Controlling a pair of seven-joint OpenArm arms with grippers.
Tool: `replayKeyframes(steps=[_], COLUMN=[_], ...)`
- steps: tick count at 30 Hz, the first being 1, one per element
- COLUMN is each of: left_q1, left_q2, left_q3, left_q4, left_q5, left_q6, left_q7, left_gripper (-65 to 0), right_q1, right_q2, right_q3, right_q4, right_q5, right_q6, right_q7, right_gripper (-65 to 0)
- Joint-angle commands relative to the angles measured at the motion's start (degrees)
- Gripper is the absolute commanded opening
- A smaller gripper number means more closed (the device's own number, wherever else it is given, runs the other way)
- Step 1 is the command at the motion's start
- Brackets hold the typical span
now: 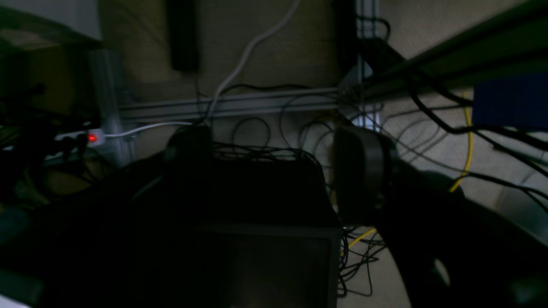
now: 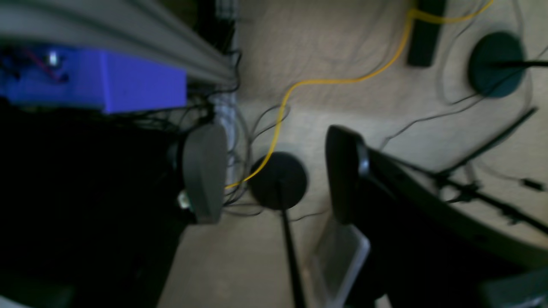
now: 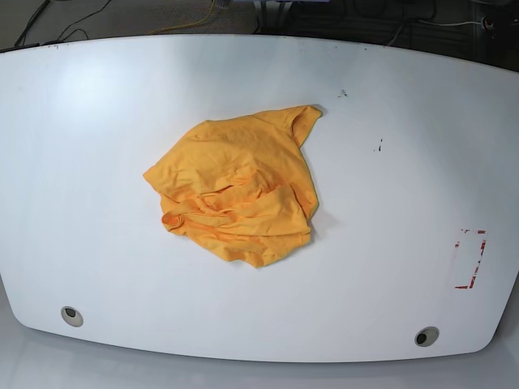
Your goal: Layout the t-shirt on the table in an organized manner, then fold the t-shirt properly
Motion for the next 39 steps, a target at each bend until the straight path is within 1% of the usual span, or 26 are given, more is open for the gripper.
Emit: replayKeyframes(steps=[1, 7, 10, 14, 17, 23, 28, 32, 36, 39], left_q1=[2.7, 5.7, 7.1, 8.5, 9.1, 10.6, 10.9, 10.9, 10.9, 10.8], left_q2=[-1.0, -1.2, -1.0, -0.9, -1.0, -0.9, -0.9, -0.8, -0.7, 0.2], left_q3=[-0.1, -0.2, -1.5, -3.3, -4.3, -6.3, -7.8, -8.3, -8.3, -8.3], left_q4=[3.3, 9.3, 12.2, 16.2, 18.7, 24.2, 28.5, 31.1, 33.6, 34.9], left_q5=[-0.7, -0.8, -1.7, -4.9, -6.1, -7.7, -8.3, -8.3, -8.3, -8.3], left_q6=[0.1, 0.1, 0.2, 0.2, 0.2, 0.2, 0.2, 0.2, 0.2, 0.2], left_q7=[-1.2, -1.2, -1.2, -1.2, -1.2, -1.2, -1.2, -1.2, -1.0, -1.0], left_gripper=[-23.6, -23.6, -23.7, -23.7, -23.7, -23.7, -23.7, -23.7, -23.7, -23.7], right_q1=[-3.0, -6.2, -7.6, -9.1, -9.3, -9.7, -10.0, -9.9, -9.8, -8.9], right_q2=[0.0, 0.0, 0.0, 0.1, 0.2, 2.3, 2.6, 2.6, 3.8, 4.5], right_q3=[0.2, 0.3, 0.3, 0.3, 0.4, 0.4, 0.4, 0.5, 0.5, 0.4], right_q4=[3.5, 9.9, 12.5, 16.3, 18.3, 21.4, 24.5, 26.2, 27.3, 27.4], right_q5=[0.2, 0.2, 0.3, 2.9, 4.6, 6.1, 8.3, 8.3, 8.4, 8.5], right_q6=[-0.3, -0.3, -0.3, -0.3, -0.2, -0.3, -0.2, -0.2, -0.2, -0.2], right_q7=[1.2, 1.2, 1.2, 1.2, 1.2, 1.1, 1.1, 1.1, 1.1, 1.1], right_gripper=[-29.5, -29.5, -29.5, -29.5, -29.5, -29.5, -29.5, -29.5, -29.5, -29.5])
